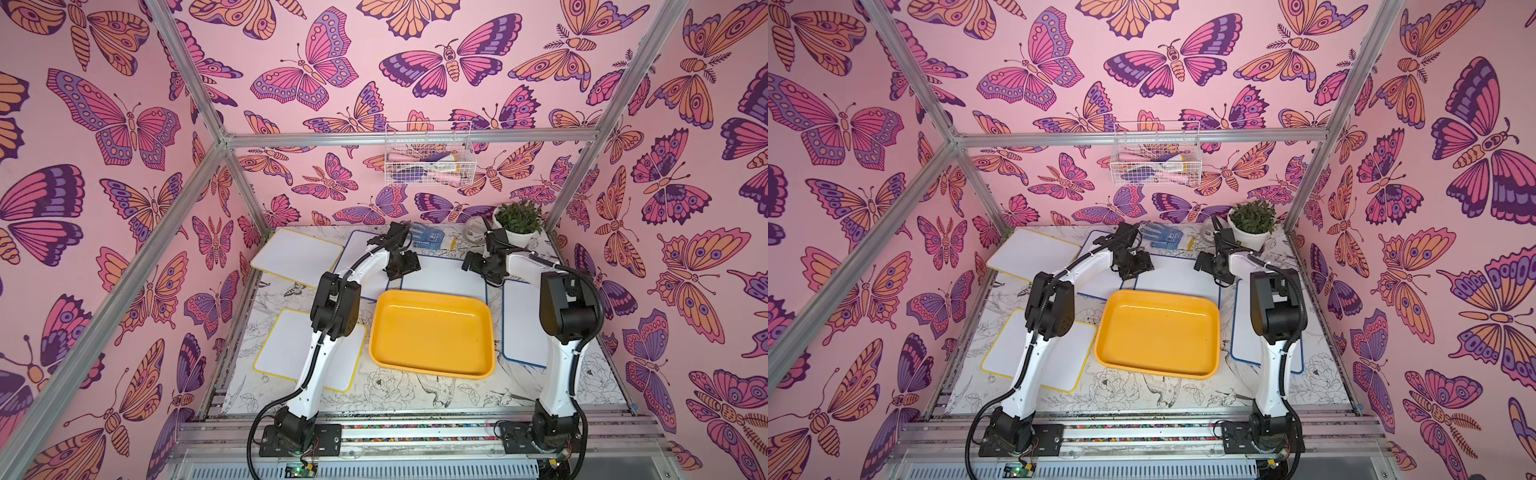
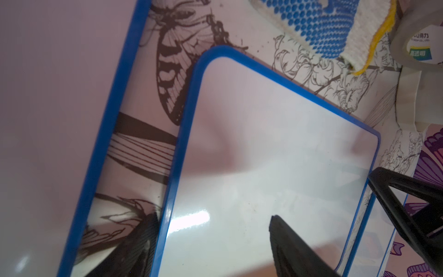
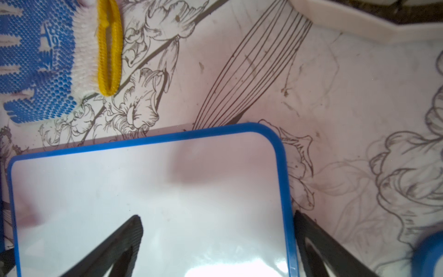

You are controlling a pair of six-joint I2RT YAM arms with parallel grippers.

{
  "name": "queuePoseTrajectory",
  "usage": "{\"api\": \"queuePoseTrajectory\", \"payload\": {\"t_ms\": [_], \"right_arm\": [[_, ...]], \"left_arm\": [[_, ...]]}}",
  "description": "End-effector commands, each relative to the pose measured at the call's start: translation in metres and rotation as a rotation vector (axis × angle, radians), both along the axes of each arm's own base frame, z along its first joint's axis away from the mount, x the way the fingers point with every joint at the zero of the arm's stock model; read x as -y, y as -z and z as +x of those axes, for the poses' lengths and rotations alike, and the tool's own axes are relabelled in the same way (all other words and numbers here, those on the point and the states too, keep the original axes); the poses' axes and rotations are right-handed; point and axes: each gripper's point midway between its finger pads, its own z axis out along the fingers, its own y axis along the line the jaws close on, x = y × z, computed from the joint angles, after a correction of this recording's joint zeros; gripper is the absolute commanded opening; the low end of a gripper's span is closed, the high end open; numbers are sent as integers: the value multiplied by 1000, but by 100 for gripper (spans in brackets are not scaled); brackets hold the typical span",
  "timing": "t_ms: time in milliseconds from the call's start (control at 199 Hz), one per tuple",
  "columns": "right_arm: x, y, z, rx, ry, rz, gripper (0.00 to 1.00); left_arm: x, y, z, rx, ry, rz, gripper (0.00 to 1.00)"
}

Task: Put the whiteboard into the storage box
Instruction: Pick up the whiteboard at the center of the board.

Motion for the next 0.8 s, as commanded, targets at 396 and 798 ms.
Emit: {"api": "queuePoseTrajectory", "payload": {"t_ms": [396, 798], "right_arm": [[4, 13, -41, -43, 154, -87, 100], [-53, 37, -59, -141, 28, 149, 99]], "left_arm": [[-13, 26, -15, -70, -13, 56, 76], [0, 34, -18, -82, 5, 46, 75]]}}
